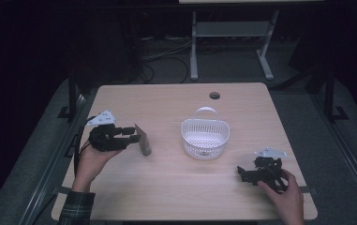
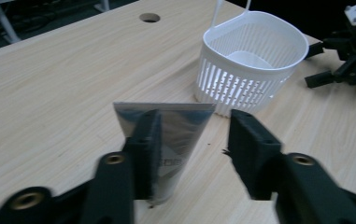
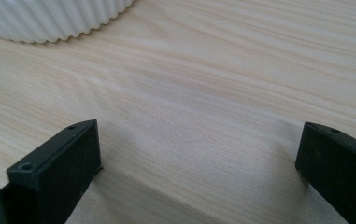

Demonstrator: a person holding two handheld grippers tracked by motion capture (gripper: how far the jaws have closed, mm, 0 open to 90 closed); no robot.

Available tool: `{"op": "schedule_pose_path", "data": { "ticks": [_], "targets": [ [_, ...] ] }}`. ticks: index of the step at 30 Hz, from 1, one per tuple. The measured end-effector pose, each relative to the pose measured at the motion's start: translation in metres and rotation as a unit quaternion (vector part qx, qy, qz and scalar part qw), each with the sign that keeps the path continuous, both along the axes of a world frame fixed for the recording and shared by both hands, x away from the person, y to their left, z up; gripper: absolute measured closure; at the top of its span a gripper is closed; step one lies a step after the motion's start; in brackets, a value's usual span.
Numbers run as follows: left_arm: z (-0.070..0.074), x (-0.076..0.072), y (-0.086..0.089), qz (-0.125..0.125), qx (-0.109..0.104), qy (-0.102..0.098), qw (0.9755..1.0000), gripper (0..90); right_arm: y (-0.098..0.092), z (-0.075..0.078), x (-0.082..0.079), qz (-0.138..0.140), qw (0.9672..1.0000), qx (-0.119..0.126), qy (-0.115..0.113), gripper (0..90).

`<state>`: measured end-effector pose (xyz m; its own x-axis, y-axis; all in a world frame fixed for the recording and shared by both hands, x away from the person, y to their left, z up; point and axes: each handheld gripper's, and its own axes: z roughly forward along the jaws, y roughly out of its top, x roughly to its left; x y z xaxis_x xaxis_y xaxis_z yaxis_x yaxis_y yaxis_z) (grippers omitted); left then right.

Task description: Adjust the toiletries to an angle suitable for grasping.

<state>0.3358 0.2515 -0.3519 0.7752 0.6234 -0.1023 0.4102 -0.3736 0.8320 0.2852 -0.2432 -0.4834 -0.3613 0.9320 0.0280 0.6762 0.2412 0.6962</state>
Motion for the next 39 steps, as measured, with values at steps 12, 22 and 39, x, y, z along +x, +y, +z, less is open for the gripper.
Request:
{"op": "schedule_pose_path", "data": {
  "ticks": [12, 22, 39],
  "targets": [
    [-0.001, 0.005, -0.011, 0.051, 0.030, -0.024, 0.9979, 12.8, 0.000, 0.000, 0.000, 0.000, 1.0000, 0.001, 0.000, 0.0],
    [-0.006, 0.012, -0.024, 0.050, 0.035, -0.037, 0.9974, 12.6, 0.000, 0.000, 0.000, 0.001, 1.0000, 0.001, 0.000, 0.0],
    [-0.020, 0.027, -0.038, 0.044, 0.041, -0.032, 0.9977, 12.8, 0.000, 0.000, 0.000, 0.000, 1.0000, 0.001, 0.000, 0.0]
  ]
}}
